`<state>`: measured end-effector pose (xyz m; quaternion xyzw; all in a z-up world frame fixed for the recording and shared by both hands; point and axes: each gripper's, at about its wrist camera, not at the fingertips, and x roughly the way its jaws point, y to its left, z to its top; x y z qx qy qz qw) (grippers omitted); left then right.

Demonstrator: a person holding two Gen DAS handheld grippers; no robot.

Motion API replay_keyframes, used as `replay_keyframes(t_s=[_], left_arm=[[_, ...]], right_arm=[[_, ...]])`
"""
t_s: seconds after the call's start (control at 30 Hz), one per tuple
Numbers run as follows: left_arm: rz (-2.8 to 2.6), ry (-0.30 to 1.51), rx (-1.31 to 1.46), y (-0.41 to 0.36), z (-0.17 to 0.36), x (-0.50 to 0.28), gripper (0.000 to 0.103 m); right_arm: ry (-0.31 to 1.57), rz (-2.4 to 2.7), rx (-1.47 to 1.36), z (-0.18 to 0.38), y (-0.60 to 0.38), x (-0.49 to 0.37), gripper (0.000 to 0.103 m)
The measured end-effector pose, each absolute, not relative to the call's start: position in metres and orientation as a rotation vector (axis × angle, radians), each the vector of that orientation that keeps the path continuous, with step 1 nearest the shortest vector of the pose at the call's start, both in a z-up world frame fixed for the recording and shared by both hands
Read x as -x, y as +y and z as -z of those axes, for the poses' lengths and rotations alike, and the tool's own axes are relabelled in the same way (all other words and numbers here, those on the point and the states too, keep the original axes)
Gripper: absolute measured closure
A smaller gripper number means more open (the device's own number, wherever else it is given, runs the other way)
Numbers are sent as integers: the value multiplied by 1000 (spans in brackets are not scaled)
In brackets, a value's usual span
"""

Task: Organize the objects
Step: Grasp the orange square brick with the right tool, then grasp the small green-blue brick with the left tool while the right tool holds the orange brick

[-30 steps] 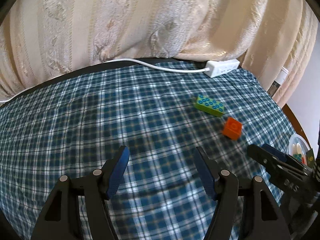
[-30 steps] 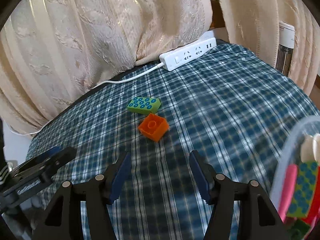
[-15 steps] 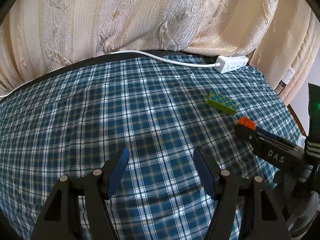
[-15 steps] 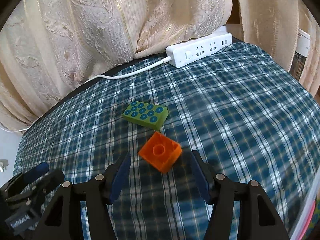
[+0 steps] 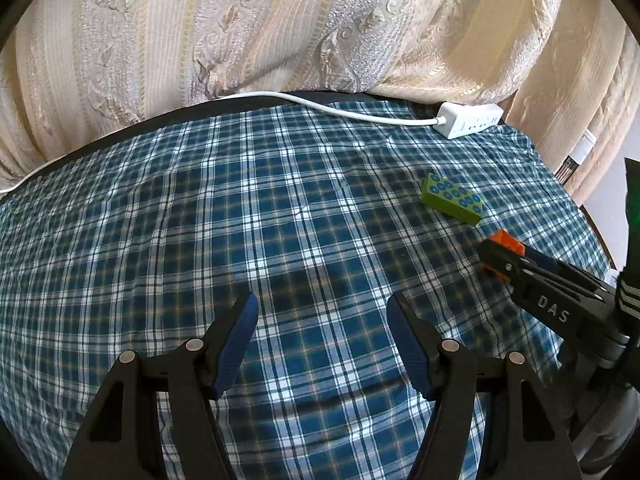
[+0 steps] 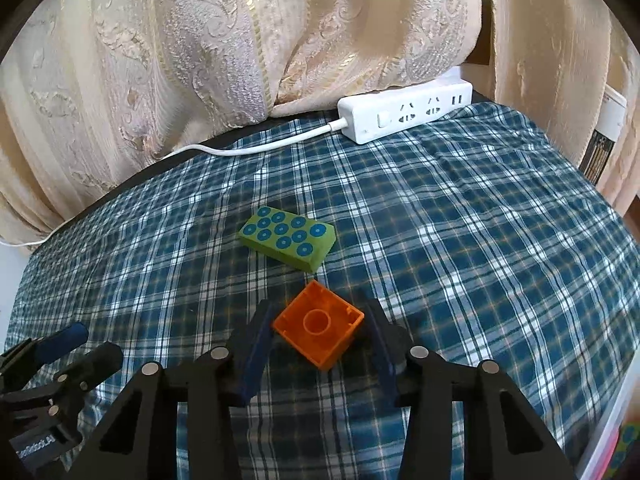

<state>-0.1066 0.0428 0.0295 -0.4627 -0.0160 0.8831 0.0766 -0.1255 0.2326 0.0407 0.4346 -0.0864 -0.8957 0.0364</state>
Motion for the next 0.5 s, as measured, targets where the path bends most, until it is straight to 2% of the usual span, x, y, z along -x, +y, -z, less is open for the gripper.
replay_keyframes(t_s=[0.5], left_arm=[[-2607, 52, 1302, 94, -37, 130, 35]], right_arm=[[-330, 2762, -1246, -60, 252, 62, 55]])
